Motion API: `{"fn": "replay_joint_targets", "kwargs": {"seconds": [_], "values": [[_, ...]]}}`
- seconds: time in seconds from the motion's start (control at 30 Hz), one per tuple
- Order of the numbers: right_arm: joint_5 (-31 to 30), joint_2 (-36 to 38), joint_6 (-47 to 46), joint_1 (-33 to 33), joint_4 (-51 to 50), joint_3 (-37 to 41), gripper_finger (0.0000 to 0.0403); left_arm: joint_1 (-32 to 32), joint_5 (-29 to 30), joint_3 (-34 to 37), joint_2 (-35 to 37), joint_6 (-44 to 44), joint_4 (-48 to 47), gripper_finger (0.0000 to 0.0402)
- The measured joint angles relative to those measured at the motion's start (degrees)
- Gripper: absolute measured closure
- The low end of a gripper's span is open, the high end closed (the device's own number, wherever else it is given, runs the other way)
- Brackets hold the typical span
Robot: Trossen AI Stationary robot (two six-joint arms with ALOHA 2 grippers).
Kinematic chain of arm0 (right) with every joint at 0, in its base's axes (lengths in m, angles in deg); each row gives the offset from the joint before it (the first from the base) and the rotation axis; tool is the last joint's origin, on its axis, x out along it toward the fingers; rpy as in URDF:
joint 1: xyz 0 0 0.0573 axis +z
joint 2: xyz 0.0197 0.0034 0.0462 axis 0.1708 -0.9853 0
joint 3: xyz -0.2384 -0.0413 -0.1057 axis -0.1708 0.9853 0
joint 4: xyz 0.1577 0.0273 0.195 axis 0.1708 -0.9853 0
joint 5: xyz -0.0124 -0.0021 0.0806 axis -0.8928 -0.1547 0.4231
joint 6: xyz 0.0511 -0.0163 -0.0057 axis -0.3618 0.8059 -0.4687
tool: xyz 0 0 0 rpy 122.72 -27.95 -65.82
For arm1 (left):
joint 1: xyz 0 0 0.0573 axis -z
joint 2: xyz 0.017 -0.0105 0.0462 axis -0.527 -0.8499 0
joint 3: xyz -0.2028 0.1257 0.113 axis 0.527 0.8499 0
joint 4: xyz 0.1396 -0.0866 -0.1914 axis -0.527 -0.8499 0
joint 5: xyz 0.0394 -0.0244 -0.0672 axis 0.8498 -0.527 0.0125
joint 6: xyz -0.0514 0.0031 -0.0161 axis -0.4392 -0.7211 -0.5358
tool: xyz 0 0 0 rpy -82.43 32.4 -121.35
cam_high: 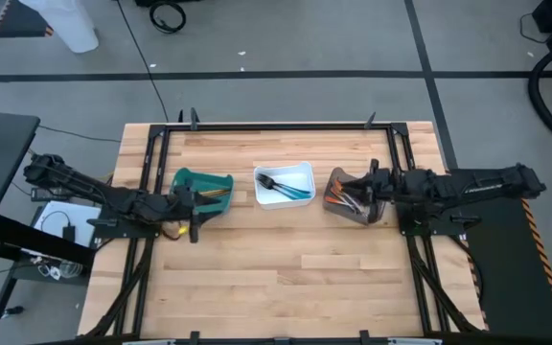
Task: Sort silverware by color (type)
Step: Return to Home Position
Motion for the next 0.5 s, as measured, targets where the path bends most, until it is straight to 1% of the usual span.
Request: {"fn": "replay_joint_targets", "kwargs": {"seconds": [0.03,0.1,0.17,0.23,0.3,0.33,0.37,0.43,0.5], "values": [[0.9,0.8,0.4,-1.2,1.0,0.2,0.0322,0.0,0.1,0.7,1.5,0.7,-1.0,0.0249],[3.1,3.5,2.1,-3.2,0.1,1.5,0.0326,0.0,0.8,0.9,2.6,2.4,1.2,0.0249],[4.5,5.3,2.6,-5.0,2.4,2.4,0.0328,0.2,1.9,2.8,5.9,4.0,-0.8,0.0249],[5.1,8.4,2.5,-6.5,1.1,4.0,0.033,0.2,3.2,3.3,7.1,5.3,0.9,0.025],[5.5,10.2,1.3,-7.5,1.9,4.8,0.0331,0.2,4.0,5.1,10.4,6.1,-0.8,0.0254],[5.7,11.8,1.1,-7.8,1.4,5.5,0.0332,0.2,4.2,5.5,10.9,6.2,0.0,0.0257],[6.0,12.8,0.9,-8.2,1.4,6.1,0.0332,0.1,4.2,5.8,11.8,6.4,1.0,0.026],[6.0,14.4,-0.1,-8.6,2.4,6.9,0.0332,0.4,3.6,7.0,14.9,6.4,-1.0,0.0267],[6.0,16.3,-0.2,-8.8,1.6,8.0,0.0332,0.5,3.0,7.2,16.0,6.8,-0.7,0.0275]]}}
